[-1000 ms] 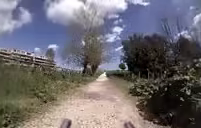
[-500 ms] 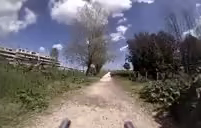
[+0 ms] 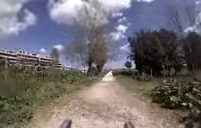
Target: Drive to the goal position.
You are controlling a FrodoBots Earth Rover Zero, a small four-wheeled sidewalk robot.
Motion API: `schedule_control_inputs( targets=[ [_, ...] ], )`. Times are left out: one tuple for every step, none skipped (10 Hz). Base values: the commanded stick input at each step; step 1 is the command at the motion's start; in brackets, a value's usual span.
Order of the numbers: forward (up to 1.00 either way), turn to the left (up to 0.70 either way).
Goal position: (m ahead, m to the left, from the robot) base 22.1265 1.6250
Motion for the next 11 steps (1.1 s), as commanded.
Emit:
schedule_control_inputs(
  targets=[
    [0.85,-0.02],
    [0.85,-0.34],
    [0.85,-0.26],
    [0.85,-0.08],
    [0.85,0.00],
    [0.85,-0.20],
    [0.85,-0.33],
    [0.85,-0.19],
    [0.85,-0.01],
    [0.85,0.00],
    [0.85,-0.18]
  ],
)
